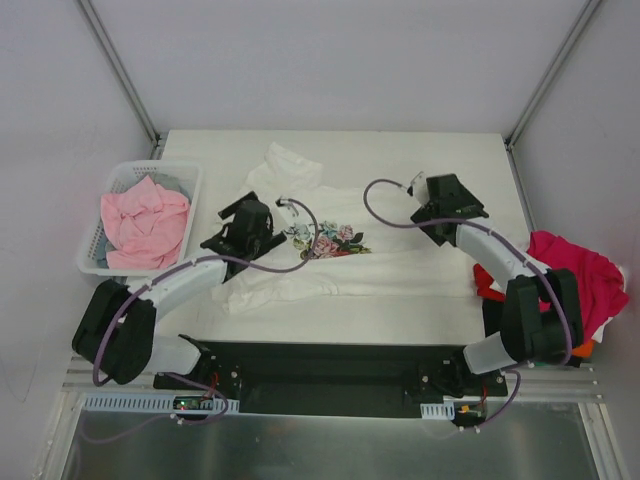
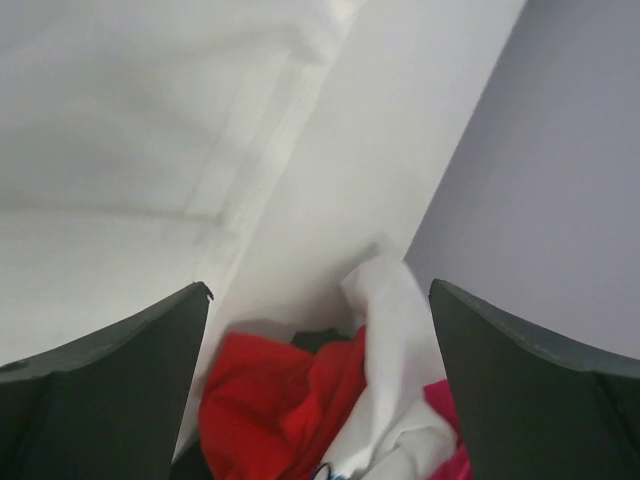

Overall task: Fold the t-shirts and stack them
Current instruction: Fold the tshirt

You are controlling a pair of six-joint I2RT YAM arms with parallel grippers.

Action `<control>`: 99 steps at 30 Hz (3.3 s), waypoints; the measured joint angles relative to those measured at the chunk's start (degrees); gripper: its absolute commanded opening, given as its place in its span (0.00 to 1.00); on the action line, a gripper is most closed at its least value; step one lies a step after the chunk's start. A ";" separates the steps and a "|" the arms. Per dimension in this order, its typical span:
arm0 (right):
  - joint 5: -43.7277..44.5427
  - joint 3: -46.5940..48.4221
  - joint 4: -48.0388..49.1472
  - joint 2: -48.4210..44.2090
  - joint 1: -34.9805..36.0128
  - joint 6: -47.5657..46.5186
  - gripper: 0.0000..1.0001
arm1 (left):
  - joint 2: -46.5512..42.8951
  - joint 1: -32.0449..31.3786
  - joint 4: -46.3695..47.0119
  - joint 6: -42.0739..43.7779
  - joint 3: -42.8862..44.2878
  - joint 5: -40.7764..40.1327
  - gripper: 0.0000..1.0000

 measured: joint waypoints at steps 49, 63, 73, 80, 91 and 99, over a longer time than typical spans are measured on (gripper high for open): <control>-33.94 63.45 -28.15 47.30 -17.07 24.44 0.97 | 68.85 16.24 -16.59 -18.51 86.09 17.42 0.99; -35.15 59.04 -28.17 46.42 -17.05 24.37 0.98 | 72.32 19.63 -17.64 -19.98 93.90 22.75 0.84; -36.11 57.88 -28.17 43.47 -17.03 24.22 0.99 | 76.15 20.00 -19.56 -21.51 96.48 27.43 0.80; -37.22 56.02 -28.20 41.66 -17.03 24.24 0.99 | 77.33 20.00 -21.22 -21.51 97.70 28.20 0.60; -38.38 53.99 -28.22 39.82 -17.03 24.22 0.97 | 77.33 20.00 -22.32 -20.87 98.18 28.70 0.37; -38.97 52.48 -28.35 38.10 -17.03 24.02 0.96 | 77.35 20.00 -25.11 -18.73 98.18 28.96 0.33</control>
